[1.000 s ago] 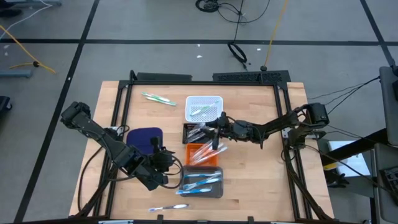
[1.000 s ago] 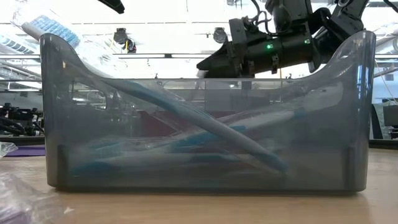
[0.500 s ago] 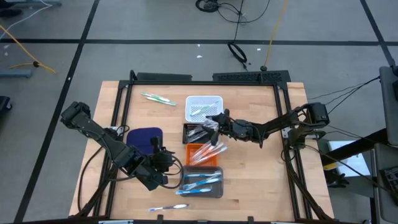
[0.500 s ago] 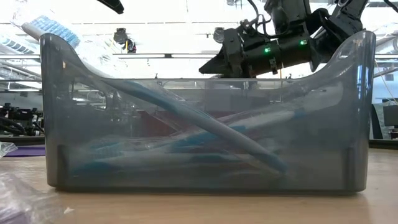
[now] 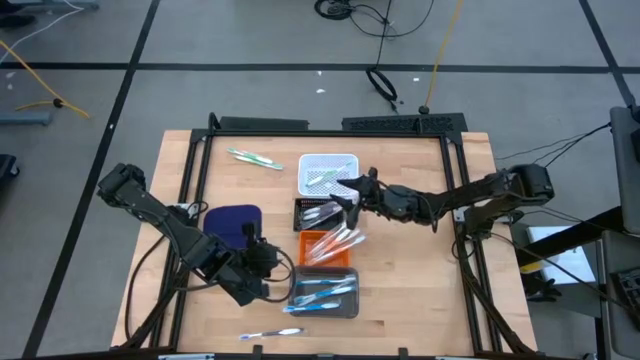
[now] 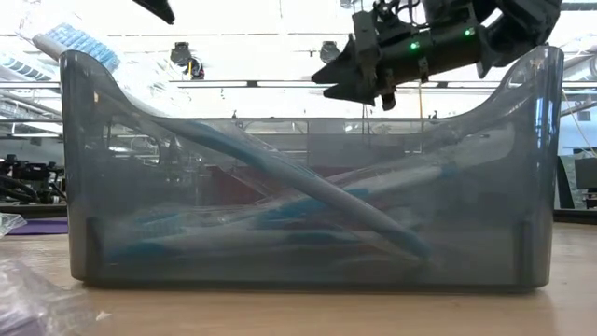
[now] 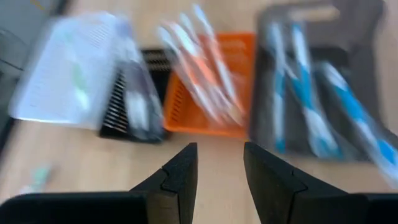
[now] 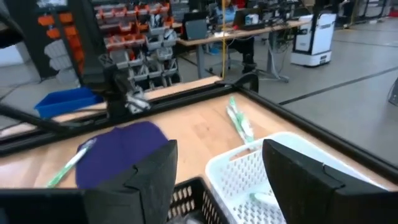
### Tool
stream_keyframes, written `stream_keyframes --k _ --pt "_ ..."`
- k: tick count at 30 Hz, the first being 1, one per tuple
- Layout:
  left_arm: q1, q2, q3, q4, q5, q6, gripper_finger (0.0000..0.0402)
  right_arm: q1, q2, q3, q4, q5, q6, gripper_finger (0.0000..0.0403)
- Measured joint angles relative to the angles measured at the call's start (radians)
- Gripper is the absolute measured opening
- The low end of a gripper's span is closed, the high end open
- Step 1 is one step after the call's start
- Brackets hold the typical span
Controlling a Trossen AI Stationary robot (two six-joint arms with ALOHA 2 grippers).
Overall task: Pick & Place Toothbrushes
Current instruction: Put the bottom green toothbrush into the white bin
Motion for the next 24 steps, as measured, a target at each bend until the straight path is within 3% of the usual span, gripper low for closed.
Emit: stream_keyframes --k 5,9,24 --pt "-0.014 0.000 -0.049 -0.003 0.207 -0.002 0.0131 0.041 -0.010 0.000 -0.028 -0.004 -0.005 0.0228" --pt "-0.048 0.000 -0.126 0.001 0.278 -0.040 0.0131 0.068 -0.010 0.000 -0.026 -0.004 -0.020 0.0228" --pt "-0.100 0.000 -0.380 0.036 0.286 -0.167 0.0131 0.138 -0.010 0.000 -0.025 -0.003 -0.030 0.0221"
